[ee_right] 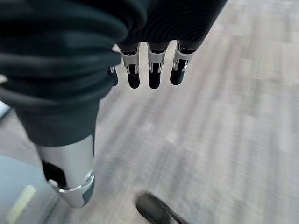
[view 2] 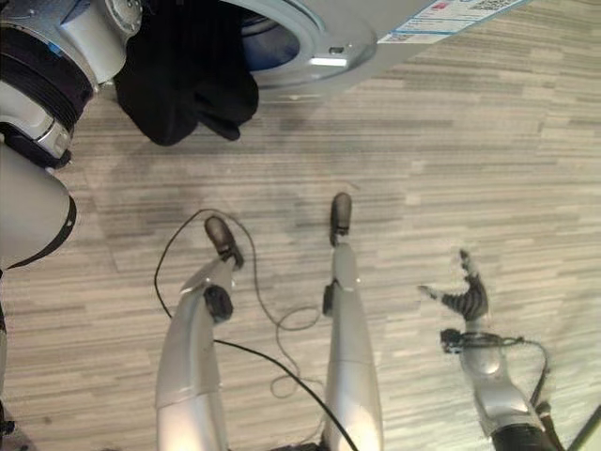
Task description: Grab the laundry basket,head to the washer,open it,put in the laundry and shut it.
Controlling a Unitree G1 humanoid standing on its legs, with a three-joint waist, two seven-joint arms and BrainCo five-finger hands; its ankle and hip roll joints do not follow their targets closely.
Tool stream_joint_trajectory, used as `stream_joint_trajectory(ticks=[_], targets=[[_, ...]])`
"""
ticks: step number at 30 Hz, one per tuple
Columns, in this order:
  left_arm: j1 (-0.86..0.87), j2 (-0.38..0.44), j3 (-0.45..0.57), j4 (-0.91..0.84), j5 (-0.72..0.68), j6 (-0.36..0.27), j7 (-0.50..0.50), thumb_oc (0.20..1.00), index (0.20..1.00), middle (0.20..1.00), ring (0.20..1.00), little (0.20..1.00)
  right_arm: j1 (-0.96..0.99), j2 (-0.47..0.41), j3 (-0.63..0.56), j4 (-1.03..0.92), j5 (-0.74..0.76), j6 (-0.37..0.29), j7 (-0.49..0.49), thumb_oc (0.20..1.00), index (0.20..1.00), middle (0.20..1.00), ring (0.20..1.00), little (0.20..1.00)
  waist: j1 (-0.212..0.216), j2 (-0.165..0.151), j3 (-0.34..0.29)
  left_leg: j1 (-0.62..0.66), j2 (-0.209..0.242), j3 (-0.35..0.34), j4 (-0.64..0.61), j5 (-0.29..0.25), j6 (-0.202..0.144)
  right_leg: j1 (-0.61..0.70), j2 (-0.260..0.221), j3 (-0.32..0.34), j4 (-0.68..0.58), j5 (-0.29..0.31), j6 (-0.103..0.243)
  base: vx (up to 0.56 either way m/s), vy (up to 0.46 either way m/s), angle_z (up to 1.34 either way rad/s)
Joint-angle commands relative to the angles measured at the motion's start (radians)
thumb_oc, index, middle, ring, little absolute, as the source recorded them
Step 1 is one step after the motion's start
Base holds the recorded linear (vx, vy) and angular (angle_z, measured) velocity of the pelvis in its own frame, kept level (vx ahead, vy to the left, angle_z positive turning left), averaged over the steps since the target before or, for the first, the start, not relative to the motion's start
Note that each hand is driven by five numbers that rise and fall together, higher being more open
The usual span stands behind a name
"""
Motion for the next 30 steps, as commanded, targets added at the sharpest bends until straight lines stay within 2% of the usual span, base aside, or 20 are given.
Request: stream_joint_trajectory(ticks=[1, 3, 4, 5, 6, 7, 9, 11, 12, 14, 15, 16, 20, 22, 24, 26, 27, 28, 29, 30], targets=[[-0.283, -0.115, 0.129, 0.026, 0.13, 0.004, 0.098, 1.0, 1.0, 1.0, 1.0, 1.0, 0.065, -0.067, -0.008, 0.055, -0.001, -0.015, -0.03, 1.0, 1.0, 1.0, 1.0, 1.0, -0.046, 0.055, -0.035, 0.073, 0.018, -0.168, -0.174, -0.006, -0.076, 0.14, -0.012, -0.023, 0.117, -0.229, 0.01, -0.02, -0.039, 0.01], [-0.263, -0.133, 0.166, -0.039, 0.152, 0.006, 0.138, 1.0, 1.0, 1.0, 1.0, 1.0, 0.065, -0.057, 0.019, 0.069, 0.003, -0.024, -0.024, 1.0, 1.0, 1.0, 1.0, 1.0, -0.042, 0.052, -0.033, 0.074, 0.014, -0.174, -0.188, 0.0, -0.078, 0.141, -0.01, -0.025, 0.112, -0.229, 0.01, -0.02, -0.045, 0.04], [-0.251, -0.128, 0.179, -0.075, 0.163, 0.01, 0.151, 1.0, 1.0, 1.0, 1.0, 1.0, 0.066, -0.055, 0.029, 0.073, 0.006, -0.027, -0.022, 1.0, 1.0, 1.0, 1.0, 1.0, -0.038, 0.053, -0.033, 0.076, 0.012, -0.176, -0.193, 0.002, -0.078, 0.143, -0.01, -0.027, 0.111, -0.229, 0.009, -0.02, -0.059, 0.05], [-0.205, -0.096, 0.225, -0.194, 0.192, 0.018, 0.172, 1.0, 1.0, 1.0, 1.0, 1.0, 0.077, -0.047, 0.041, 0.071, 0.006, -0.031, -0.013, 1.0, 1.0, 1.0, 1.0, 1.0, -0.027, 0.054, -0.027, 0.08, 0.01, -0.18, -0.2, 0.006, -0.079, 0.148, -0.011, -0.031, 0.111, -0.234, 0.008, -0.01, -0.039, 0.04], [-0.204, -0.094, 0.227, -0.196, 0.192, 0.02, 0.172, 1.0, 1.0, 1.0, 1.0, 1.0, 0.077, -0.048, 0.041, 0.071, 0.006, -0.031, -0.013, 1.0, 1.0, 1.0, 1.0, 1.0, -0.028, 0.055, -0.027, 0.08, 0.01, -0.181, -0.2, 0.006, -0.079, 0.148, -0.011, -0.031, 0.111, -0.234, 0.008, -0.02, -0.053, 0.03], [-0.136, -0.069, 0.293, -0.306, 0.208, 0.015, 0.179, 1.0, 1.0, 1.0, 1.0, 1.0, 0.082, -0.032, 0.058, 0.07, 0.009, -0.029, -0.003, 1.0, 1.0, 1.0, 1.0, 1.0, -0.012, 0.051, -0.018, 0.088, 0.007, -0.186, -0.207, 0.008, -0.08, 0.152, -0.011, -0.034, 0.116, -0.242, 0.004, 0.0, 0.0, 0.0], [-0.089, -0.055, 0.332, -0.359, 0.216, 0.017, 0.177, 1.0, 1.0, 1.0, 1.0, 1.0, 0.086, -0.026, 0.064, 0.073, 0.01, -0.025, 0.001, 1.0, 1.0, 1.0, 1.0, 1.0, -0.006, 0.051, -0.016, 0.095, 0.006, -0.188, -0.214, 0.01, -0.081, 0.156, -0.01, -0.037, 0.12, -0.247, 0.001, -0.02, -0.043, 0.01], [0.101, -0.032, 0.483, -0.513, 0.204, 0.008, 0.176, 1.0, 1.0, 1.0, 1.0, 1.0, 0.086, 0.003, 0.091, 0.066, 0.007, -0.011, 0.014, 1.0, 1.0, 1.0, 1.0, 1.0, 0.018, 0.05, -0.003, 0.117, 0.002, -0.197, -0.229, 0.017, -0.085, 0.166, -0.006, -0.043, 0.132, -0.26, -0.007, -0.03, -0.063, 0.0], [0.121, -0.025, 0.495, -0.532, 0.21, 0.014, 0.172, 1.0, 1.0, 1.0, 1.0, 1.0, 0.093, -0.004, 0.093, 0.066, 0.006, -0.01, 0.013, 1.0, 1.0, 1.0, 1.0, 1.0, 0.014, 0.054, -0.008, 0.122, 0.002, -0.197, -0.231, 0.018, -0.086, 0.17, -0.006, -0.044, 0.132, -0.261, -0.008, -0.02, -0.048, -0.07], [0.255, -0.039, 0.57, -0.599, 0.16, -0.013, 0.169, 1.0, 1.0, 1.0, 1.0, 1.0, 0.079, 0.01, 0.119, 0.054, -0.001, 0.002, 0.016, 1.0, 1.0, 1.0, 1.0, 1.0, 0.027, 0.054, 0.001, 0.141, 0.0, -0.204, -0.244, 0.027, -0.09, 0.177, -0.002, -0.047, 0.146, -0.27, -0.014, -0.03, -0.078, -0.03], [0.419, -0.035, 0.641, -0.693, 0.093, -0.052, 0.147, 1.0, 1.0, 1.0, 1.0, 1.0, 0.058, 0.032, 0.146, 0.071, -0.007, 0.012, 0.016, 1.0, 1.0, 1.0, 1.0, 1.0, 0.04, 0.057, 0.011, 0.164, -0.001, -0.208, -0.261, 0.041, -0.095, 0.187, 0.002, -0.054, 0.161, -0.278, -0.02, -0.03, -0.076, 0.05], [0.422, -0.034, 0.642, -0.696, 0.094, -0.051, 0.146, 1.0, 1.0, 1.0, 1.0, 1.0, 0.057, 0.032, 0.147, 0.071, -0.007, 0.012, 0.015, 1.0, 1.0, 1.0, 1.0, 1.0, 0.039, 0.057, 0.01, 0.164, -0.001, -0.208, -0.261, 0.042, -0.095, 0.187, 0.002, -0.054, 0.161, -0.278, -0.02, -0.03, -0.063, 0.06], [0.882, -0.014, 0.765, -1.019, -0.103, -0.14, -0.011, 1.0, 1.0, 1.0, 1.0, 1.0, -0.015, 0.111, 0.163, 0.126, -0.026, 0.055, 0.003, 1.0, 1.0, 1.0, 1.0, 1.0, 0.091, 0.076, 0.041, 0.218, -0.004, -0.221, -0.307, 0.081, -0.11, 0.216, 0.011, -0.07, 0.205, -0.307, -0.035, -0.03, -0.059, 0.08], [1.054, 0.021, 0.782, -1.154, -0.238, -0.181, -0.097, 1.0, 1.0, 1.0, 1.0, 1.0, -0.043, 0.131, 0.177, 0.142, -0.031, 0.062, 0.009, 1.0, 1.0, 1.0, 1.0, 1.0, 0.104, 0.082, 0.044, 0.248, -0.001, -0.235, -0.332, 0.101, -0.117, 0.234, 0.017, -0.085, 0.227, -0.325, -0.041, -0.03, -0.083, 0.15], [1.295, 0.075, 0.794, -1.328, -0.402, -0.22, -0.177, 1.0, 1.0, 1.0, 1.0, 1.0, -0.094, 0.134, 0.199, 0.168, -0.037, 0.065, 0.022, 1.0, 1.0, 1.0, 1.0, 1.0, 0.142, 0.089, 0.06, 0.312, 0.002, -0.243, -0.37, 0.128, -0.127, 0.28, 0.021, -0.124, 0.262, -0.348, -0.044, -0.05, -0.101, 0.3], [1.381, 0.049, 0.782, -1.374, -0.429, -0.225, -0.214, 1.0, 1.0, 1.0, 1.0, 1.0, -0.125, 0.135, 0.197, 0.201, -0.036, 0.068, 0.018, 1.0, 1.0, 1.0, 1.0, 1.0, 0.157, 0.096, 0.071, 0.317, -0.002, -0.199, -0.343, 0.138, -0.126, 0.344, -0.004, -0.175, 0.268, -0.368, -0.055, -0.04, -0.159, 0.27], [1.386, 0.048, 0.785, -1.378, -0.429, -0.223, -0.215, 1.0, 1.0, 1.0, 1.0, 1.0, -0.126, 0.134, 0.199, 0.204, -0.036, 0.066, 0.017, 1.0, 1.0, 1.0, 1.0, 1.0, 0.151, 0.1, 0.076, 0.32, -0.004, -0.205, -0.339, 0.135, -0.126, 0.355, -0.006, -0.182, 0.266, -0.37, -0.055, -0.02, -0.157, 0.58], [1.444, 0.024, 0.77, -1.403, -0.466, -0.225, -0.253, 1.0, 1.0, 1.0, 1.0, 1.0, -0.125, 0.14, 0.187, 0.217, -0.034, 0.066, 0.014, 1.0, 1.0, 1.0, 1.0, 1.0, 0.143, 0.127, 0.077, 0.346, 0.033, -0.044, -0.28, 0.115, -0.115, 0.429, -0.025, -0.255, 0.275, -0.408, -0.076, 0.04, 0.074, 1.09], [1.484, 0.035, 0.778, -1.416, -0.484, -0.223, -0.269, 1.0, 1.0, 1.0, 1.0, 1.0, -0.124, 0.145, 0.189, 0.232, -0.043, 0.074, 0.02, 1.0, 1.0, 1.0, 1.0, 1.0, 0.144, 0.144, 0.072, 0.394, 0.043, -0.004, -0.287, 0.097, -0.106, 0.449, -0.021, -0.27, 0.29, -0.417, -0.074, 0.08, 0.193, 1.42], [1.546, 0.05, 0.804, -1.443, -0.479, -0.232, -0.264, 1.0, 1.0, 1.0, 1.0, 1.0, -0.128, 0.148, 0.202, 0.251, -0.061, 0.079, 0.024, 1.0, 1.0, 1.0, 1.0, 1.0, 0.155, 0.149, 0.074, 0.438, 0.029, -0.004, -0.293, 0.072, -0.092, 0.48, -0.023, -0.27, 0.311, -0.418, -0.072, 0.14, 0.308, 1.16]])
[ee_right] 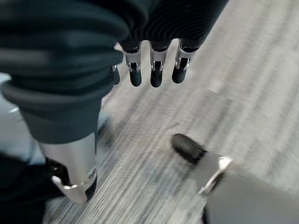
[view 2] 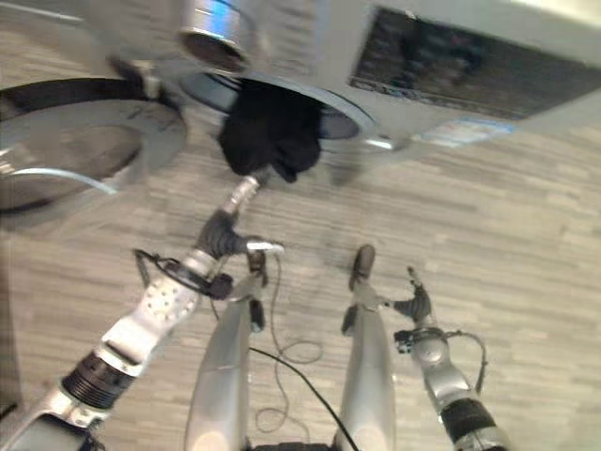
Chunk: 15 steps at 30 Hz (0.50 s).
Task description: Grab the laundry basket,head to the washer,open it,put in the laundry and shut it.
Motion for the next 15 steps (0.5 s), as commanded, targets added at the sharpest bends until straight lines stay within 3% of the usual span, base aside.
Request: stream_joint_trajectory(ticks=[1, 3, 4, 5, 8, 11, 14, 15], targets=[[0.029, 0.078, 0.061, -0.105, -0.021, -0.087, -0.035, 1.0, 1.0, 1.0, 1.0, 1.0, 0.046, -0.024, -0.025, 0.011, -0.044, -0.004, -0.011, 1.0, 1.0, 1.0, 1.0, 1.0, 0.004, 0.026, 0.013, 0.048, -0.029, -0.01, -0.021, -0.055, -0.002, 0.138, 0.009, 0.014, 0.132, -0.16, -0.027, 0.15, 0.215, 0.66], [0.078, 0.08, 0.07, -0.083, 0.024, -0.078, -0.05, 1.0, 1.0, 1.0, 1.0, 1.0, 0.029, -0.014, -0.049, 0.084, -0.028, -0.007, -0.022, 1.0, 1.0, 1.0, 1.0, 1.0, 0.011, 0.031, 0.013, 0.092, -0.077, -0.037, 0.025, -0.128, 0.046, 0.158, -0.035, 0.022, 0.26, -0.124, -0.014, 0.19, 0.2, 0.15], [0.123, 0.091, 0.094, -0.07, 0.064, -0.076, -0.041, 1.0, 1.0, 1.0, 1.0, 1.0, 0.022, -0.014, -0.049, 0.1, -0.024, -0.005, -0.025, 1.0, 1.0, 1.0, 1.0, 1.0, 0.008, 0.033, 0.013, 0.11, -0.109, -0.053, 0.043, -0.155, 0.075, 0.143, -0.056, 0.054, 0.344, -0.045, 0.005, 0.28, 0.299, 0.37], [0.184, 0.097, 0.129, -0.02, 0.133, -0.067, -0.032, 1.0, 1.0, 1.0, 1.0, 1.0, 0.032, -0.014, -0.069, 0.102, -0.015, -0.006, -0.027, 1.0, 1.0, 1.0, 1.0, 1.0, 0.003, 0.049, 0.013, 0.137, -0.145, -0.088, 0.067, -0.177, 0.109, 0.097, -0.048, 0.152, 0.493, 0.014, 0.005, 0.26, 0.235, 0.64], [0.258, 0.099, 0.191, 0.023, 0.231, -0.066, -0.001, 1.0, 1.0, 1.0, 1.0, 1.0, 0.025, -0.006, -0.088, 0.132, -0.015, -0.005, -0.049, 1.0, 1.0, 1.0, 1.0, 1.0, 0.025, 0.071, 0.013, 0.145, -0.174, -0.12, 0.085, -0.197, 0.115, 0.043, -0.021, 0.208, 0.505, -0.017, -0.01, 0.15, 0.034, 0.75], [0.274, 0.09, 0.221, 0.072, 0.296, -0.077, 0.052, 1.0, 1.0, 1.0, 1.0, 1.0, -0.014, -0.011, -0.09, 0.146, -0.022, -0.003, -0.074, 1.0, 1.0, 1.0, 1.0, 1.0, 0.033, 0.087, 0.013, 0.142, -0.191, -0.169, 0.077, -0.209, 0.083, -0.011, -0.027, 0.23, 0.308, -0.071, -0.013, 0.13, -0.162, 0.34], [0.283, 0.067, 0.238, 0.102, 0.334, -0.093, 0.095, 1.0, 1.0, 1.0, 1.0, 1.0, -0.036, -0.02, -0.099, 0.16, -0.016, 0.001, -0.09, 1.0, 1.0, 1.0, 1.0, 1.0, 0.01, 0.101, 0.013, 0.145, -0.215, -0.216, 0.086, -0.246, 0.055, -0.038, -0.029, 0.31, -0.024, 0.031, 0.028, 0.15, -0.245, 0.29], [0.277, 0.051, 0.24, 0.113, 0.326, -0.095, 0.105, 1.0, 1.0, 1.0, 1.0, 1.0, -0.047, -0.022, -0.102, 0.178, -0.017, 0.004, -0.092, 1.0, 1.0, 1.0, 1.0, 1.0, -0.002, 0.105, 0.013, 0.127, -0.226, -0.223, 0.08, -0.229, 0.049, -0.073, -0.048, 0.318, -0.124, 0.109, 0.037, 0.04, -0.164, 0.42]])
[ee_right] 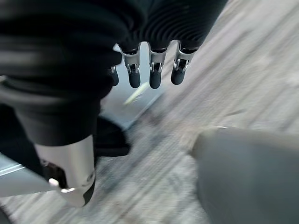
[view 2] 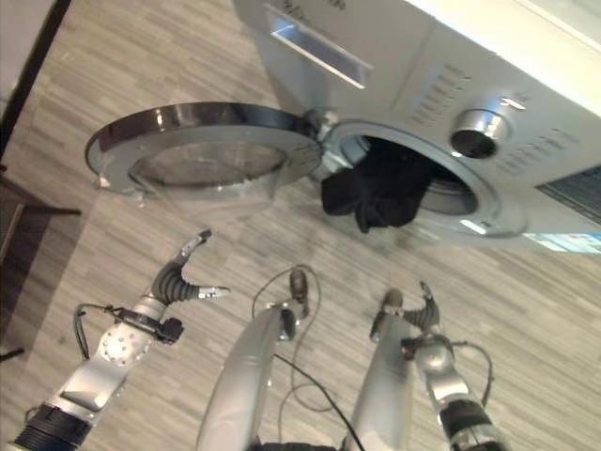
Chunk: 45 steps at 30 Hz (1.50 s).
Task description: Grab the laundry basket,head to the washer,open it,put in the laundry and shut it.
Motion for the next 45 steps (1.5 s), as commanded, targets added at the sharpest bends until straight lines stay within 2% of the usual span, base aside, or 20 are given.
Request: stream_joint_trajectory(ticks=[1, 3, 4, 5, 7, 9, 15, 16, 20, 21, 25, 26, 27, 29, 35, 37, 40, 43, 45], targets=[[-0.038, -0.049, 0.01, -0.047, 0.024, -0.064, 0.055, 1.0, 1.0, 1.0, 1.0, 1.0, 0.038, -0.05, -0.029, 0.022, 0.003, 0.003, -0.041, 1.0, 1.0, 1.0, 1.0, 1.0, -0.062, 0.052, 0.007, 0.076, -0.014, -0.115, -0.096, -0.089, -0.037, 0.043, -0.034, -0.003, -0.227, 0.233, 0.017, 0.05, -0.303, 0.51], [-0.056, -0.075, -0.011, -0.048, 0.03, -0.068, 0.059, 1.0, 1.0, 1.0, 1.0, 1.0, 0.064, -0.052, -0.044, 0.021, -0.009, 0.009, -0.04, 1.0, 1.0, 1.0, 1.0, 1.0, -0.079, 0.046, 0.007, 0.061, -0.033, -0.154, -0.043, -0.108, -0.061, 0.06, -0.068, 0.016, -0.302, 0.268, 0.029, 0.1, -0.316, 0.92], [-0.057, -0.075, -0.012, -0.047, 0.03, -0.068, 0.059, 1.0, 1.0, 1.0, 1.0, 1.0, 0.065, -0.052, -0.045, 0.02, -0.01, 0.009, -0.04, 1.0, 1.0, 1.0, 1.0, 1.0, -0.081, 0.048, 0.007, 0.061, -0.034, -0.158, -0.043, -0.107, -0.061, 0.064, -0.07, 0.011, -0.305, 0.269, 0.03, 0.02, -0.362, 1.53], [-0.072, -0.093, -0.028, -0.042, 0.022, -0.075, 0.054, 1.0, 1.0, 1.0, 1.0, 1.0, 0.076, -0.044, -0.052, 0.039, -0.009, 0.003, -0.042, 1.0, 1.0, 1.0, 1.0, 1.0, -0.088, 0.043, 0.007, 0.04, -0.046, -0.173, -0.009, -0.097, -0.076, 0.088, -0.086, -0.012, -0.289, 0.289, 0.048, 0.0, -0.339, 1.62], [-0.073, -0.1, -0.03, -0.046, 0.017, -0.073, 0.052, 1.0, 1.0, 1.0, 1.0, 1.0, 0.073, -0.041, -0.047, 0.048, -0.01, 0.003, -0.042, 1.0, 1.0, 1.0, 1.0, 1.0, -0.093, 0.048, 0.007, 0.042, -0.045, -0.187, -0.021, -0.089, -0.082, 0.095, -0.08, -0.029, -0.281, 0.287, 0.048, 0.0, -0.256, 0.88], [-0.053, -0.1, -0.022, -0.066, -0.009, -0.076, 0.045, 1.0, 1.0, 1.0, 1.0, 1.0, 0.051, -0.032, -0.024, 0.084, -0.014, 0.002, -0.044, 1.0, 1.0, 1.0, 1.0, 1.0, -0.089, 0.051, 0.007, 0.041, -0.011, -0.199, -0.057, -0.058, -0.097, 0.102, -0.059, -0.075, -0.268, 0.283, 0.039, 0.0, -0.261, 0.72], [-0.027, -0.089, -0.007, -0.078, -0.031, -0.073, 0.052, 1.0, 1.0, 1.0, 1.0, 1.0, 0.025, -0.017, 0.008, 0.108, -0.009, -0.002, -0.055, 1.0, 1.0, 1.0, 1.0, 1.0, -0.077, 0.047, 0.007, 0.045, 0.038, -0.228, -0.18, 0.014, -0.127, 0.106, -0.021, -0.116, -0.286, 0.263, 0.027, -0.01, -0.193, -0.04], [-0.022, -0.088, -0.001, -0.082, -0.034, -0.072, 0.059, 1.0, 1.0, 1.0, 1.0, 1.0, 0.008, -0.011, 0.018, 0.119, -0.006, -0.003, -0.061, 1.0, 1.0, 1.0, 1.0, 1.0, -0.071, 0.049, 0.007, 0.044, 0.052, -0.227, -0.227, 0.041, -0.135, 0.102, -0.014, -0.128, -0.297, 0.261, 0.025, 0.0, -0.104, -0.03], [-0.011, -0.09, 0.006, -0.094, -0.044, -0.074, 0.073, 1.0, 1.0, 1.0, 1.0, 1.0, -0.039, 0.008, 0.041, 0.157, 0.009, -0.008, -0.076, 1.0, 1.0, 1.0, 1.0, 1.0, -0.06, 0.063, 0.007, 0.032, 0.069, -0.227, -0.291, 0.079, -0.146, 0.074, -0.003, -0.137, -0.304, 0.26, 0.02, 0.02, -0.077, 0.05], [-0.004, -0.091, 0.005, -0.094, -0.044, -0.074, 0.077, 1.0, 1.0, 1.0, 1.0, 1.0, -0.048, 0.013, 0.048, 0.171, 0.013, -0.009, -0.078, 1.0, 1.0, 1.0, 1.0, 1.0, -0.052, 0.069, 0.007, 0.049, 0.079, -0.23, -0.301, 0.06, -0.149, 0.085, 0.006, -0.135, -0.301, 0.235, 0.028, 0.08, -0.068, 0.07], [0.001, -0.096, 0.0, -0.104, -0.049, -0.076, 0.085, 1.0, 1.0, 1.0, 1.0, 1.0, -0.118, 0.038, 0.068, 0.214, 0.037, -0.015, -0.094, 1.0, 1.0, 1.0, 1.0, 1.0, -0.035, 0.091, 0.007, 0.023, 0.087, -0.223, -0.332, 0.082, -0.152, 0.047, 0.011, -0.139, -0.306, 0.238, 0.026, 0.0, -0.012, 0.01], [-0.003, -0.095, 0.002, -0.105, -0.048, -0.076, 0.085, 1.0, 1.0, 1.0, 1.0, 1.0, -0.123, 0.038, 0.066, 0.214, 0.037, -0.017, -0.094, 1.0, 1.0, 1.0, 1.0, 1.0, -0.038, 0.088, 0.007, 0.0, 0.082, -0.219, -0.332, 0.107, -0.15, 0.026, 0.005, -0.145, -0.309, 0.262, 0.018, -0.08, -0.016, 0.01], [-0.005, -0.099, -0.002, -0.105, -0.047, -0.075, 0.087, 1.0, 1.0, 1.0, 1.0, 1.0, -0.131, 0.046, 0.069, 0.221, 0.047, -0.02, -0.096, 1.0, 1.0, 1.0, 1.0, 1.0, -0.035, 0.091, 0.007, -0.006, 0.083, -0.218, -0.335, 0.111, -0.151, 0.019, 0.007, -0.146, -0.311, 0.263, 0.017, 0.0, -0.006, 0.04], [0.0, -0.112, -0.02, -0.102, -0.052, -0.074, 0.095, 1.0, 1.0, 1.0, 1.0, 1.0, -0.158, 0.073, 0.086, 0.23, 0.063, -0.027, -0.109, 1.0, 1.0, 1.0, 1.0, 1.0, -0.023, 0.102, 0.007, 0.004, 0.091, -0.216, -0.336, 0.085, -0.153, 0.026, 0.015, -0.138, -0.311, 0.239, 0.022, 0.08, 0.01, 0.05], [-0.033, -0.136, -0.07, -0.1, -0.074, -0.079, 0.1, 1.0, 1.0, 1.0, 1.0, 1.0, -0.221, 0.097, 0.107, 0.242, 0.073, -0.041, -0.13, 1.0, 1.0, 1.0, 1.0, 1.0, -0.015, 0.111, 0.007, -0.027, 0.068, -0.205, -0.308, 0.071, -0.146, 0.007, 0.005, -0.129, -0.318, 0.257, 0.025, -0.01, 0.06, -0.01], [-0.045, -0.148, -0.085, -0.116, -0.131, -0.096, 0.089, 1.0, 1.0, 1.0, 1.0, 1.0, -0.254, 0.083, 0.106, 0.222, 0.07, -0.047, -0.137, 1.0, 1.0, 1.0, 1.0, 1.0, -0.012, 0.125, 0.007, -0.045, 0.044, -0.194, -0.292, 0.057, -0.143, -0.006, -0.015, -0.12, -0.323, 0.272, 0.03, -0.03, 0.146, -0.01], [-0.044, -0.15, -0.086, -0.129, -0.166, -0.111, 0.084, 1.0, 1.0, 1.0, 1.0, 1.0, -0.27, 0.06, 0.095, 0.208, 0.063, -0.047, -0.144, 1.0, 1.0, 1.0, 1.0, 1.0, -0.009, 0.132, 0.007, -0.063, 0.032, -0.183, -0.27, 0.047, -0.14, -0.016, -0.028, -0.115, -0.325, 0.281, 0.034, -0.02, 0.089, 0.01], [-0.049, -0.148, -0.076, -0.135, -0.214, -0.131, 0.084, 1.0, 1.0, 1.0, 1.0, 1.0, -0.295, -0.002, 0.067, 0.219, 0.052, -0.036, -0.157, 1.0, 1.0, 1.0, 1.0, 1.0, -0.008, 0.147, 0.007, -0.093, 0.013, -0.17, -0.241, 0.032, -0.135, -0.032, -0.048, -0.101, -0.329, 0.292, 0.04, -0.03, 0.067, 0.08], [-0.05, -0.149, -0.058, -0.133, -0.224, -0.13, 0.092, 1.0, 1.0, 1.0, 1.0, 1.0, -0.259, -0.018, 0.044, 0.205, 0.054, -0.026, -0.16, 1.0, 1.0, 1.0, 1.0, 1.0, -0.018, 0.142, 0.007, -0.103, 0.009, -0.16, -0.223, 0.024, -0.132, -0.036, -0.051, -0.092, -0.331, 0.295, 0.04, -0.02, 0.054, 0.1]])
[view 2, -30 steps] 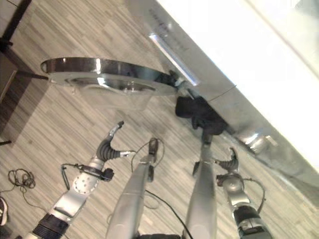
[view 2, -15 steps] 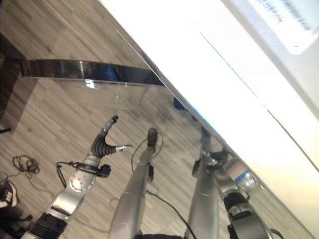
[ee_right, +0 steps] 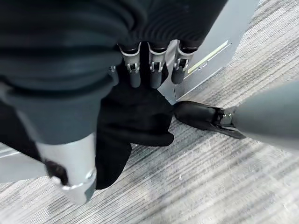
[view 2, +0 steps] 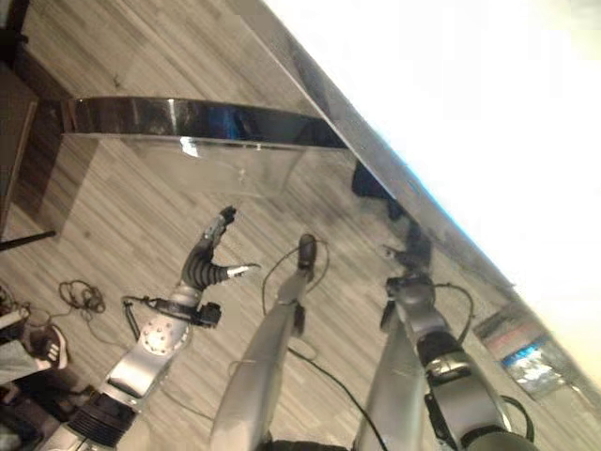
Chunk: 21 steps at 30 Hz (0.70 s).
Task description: Grab the laundry basket,head to the washer,open it,put in the laundry and shut it.
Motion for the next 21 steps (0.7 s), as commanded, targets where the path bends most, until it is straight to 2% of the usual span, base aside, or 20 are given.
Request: stream_joint_trajectory(ticks=[1, 7, 12, 15, 21], targets=[[0.051, -0.007, 0.039, -0.103, -0.03, -0.052, 0.014, 1.0, 1.0, 1.0, 1.0, 1.0, 0.086, -0.032, -0.011, -0.027, 0.0, 0.001, -0.033, 1.0, 1.0, 1.0, 1.0, 1.0, -0.031, 0.037, 0.001, -0.028, 0.033, 0.082, 0.047, -0.106, 0.022, 0.038, -0.056, 0.01, 0.011, -0.072, 0.048, -0.01, 0.041, 0.07], [0.053, -0.008, 0.044, -0.102, -0.061, -0.059, 0.004, 1.0, 1.0, 1.0, 1.0, 1.0, 0.193, -0.015, -0.084, -0.03, 0.043, -0.008, -0.037, 1.0, 1.0, 1.0, 1.0, 1.0, -0.054, 0.022, 0.001, -0.037, 0.022, 0.095, 0.079, -0.129, 0.032, 0.035, -0.067, 0.02, 0.001, -0.06, 0.056, -0.01, 0.048, -0.05], [0.062, -0.005, 0.044, -0.12, -0.089, -0.072, -0.013, 1.0, 1.0, 1.0, 1.0, 1.0, 0.174, -0.044, -0.128, 0.016, 0.07, -0.009, -0.038, 1.0, 1.0, 1.0, 1.0, 1.0, -0.057, 0.035, 0.001, -0.069, 0.001, 0.134, 0.12, -0.16, 0.046, 0.002, -0.089, 0.042, -0.034, -0.018, 0.075, -0.02, 0.1, -0.2], [0.052, -0.009, 0.044, -0.123, -0.099, -0.079, -0.022, 1.0, 1.0, 1.0, 1.0, 1.0, 0.086, -0.114, -0.155, 0.074, 0.092, -0.005, -0.042, 1.0, 1.0, 1.0, 1.0, 1.0, -0.045, 0.058, 0.001, -0.099, -0.028, 0.172, 0.158, -0.187, 0.061, -0.036, -0.117, 0.062, -0.06, 0.008, 0.088, -0.02, 0.165, -0.27], [0.03, -0.022, 0.033, -0.119, -0.113, -0.083, -0.034, 1.0, 1.0, 1.0, 1.0, 1.0, -0.033, -0.214, -0.147, 0.153, 0.093, 0.0, -0.031, 1.0, 1.0, 1.0, 1.0, 1.0, -0.022, 0.073, 0.001, -0.137, -0.031, 0.208, 0.191, -0.205, 0.068, -0.08, -0.139, 0.057, -0.091, 0.027, 0.103, -0.02, 0.105, -0.1]])
